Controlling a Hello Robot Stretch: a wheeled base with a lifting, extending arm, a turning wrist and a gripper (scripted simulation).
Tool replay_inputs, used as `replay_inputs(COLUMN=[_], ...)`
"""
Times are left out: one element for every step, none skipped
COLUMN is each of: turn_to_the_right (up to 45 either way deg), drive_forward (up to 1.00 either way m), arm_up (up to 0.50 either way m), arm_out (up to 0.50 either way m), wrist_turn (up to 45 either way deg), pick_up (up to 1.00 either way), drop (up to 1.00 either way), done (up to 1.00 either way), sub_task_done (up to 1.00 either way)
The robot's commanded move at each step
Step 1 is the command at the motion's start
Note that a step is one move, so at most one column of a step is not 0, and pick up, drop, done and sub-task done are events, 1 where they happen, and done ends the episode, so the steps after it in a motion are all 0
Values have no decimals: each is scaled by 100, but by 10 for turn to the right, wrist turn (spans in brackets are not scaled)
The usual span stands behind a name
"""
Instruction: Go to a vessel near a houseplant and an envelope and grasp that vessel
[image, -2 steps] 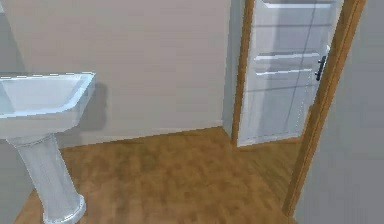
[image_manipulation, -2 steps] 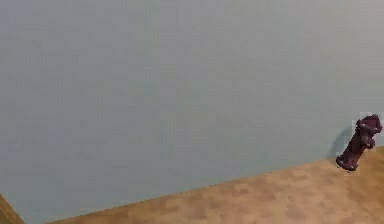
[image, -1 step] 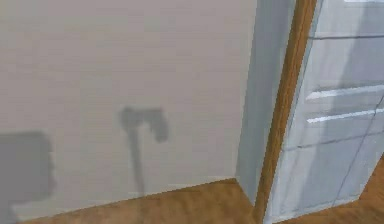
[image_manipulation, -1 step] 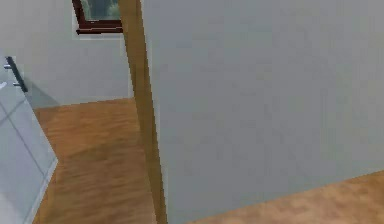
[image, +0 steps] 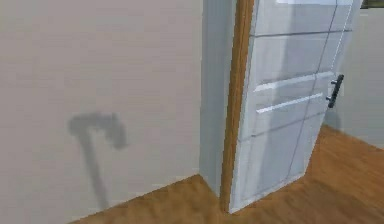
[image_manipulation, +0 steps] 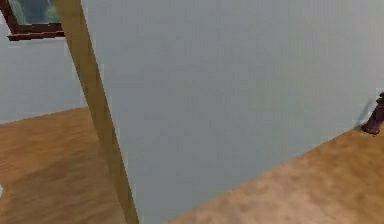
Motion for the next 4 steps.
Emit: replay_inputs(turn_to_the_right=[0, 330, 0, 300], drive_forward=[15, 0, 65, 0], arm_up=[0, 0, 0, 0], arm_out=[0, 0, 0, 0], wrist_turn=[0, 0, 0, 0], pick_up=[0, 0, 0, 0], drop=[0, 0, 0, 0], done=[0, 0, 0, 0], sub_task_done=[0, 0, 0, 0])
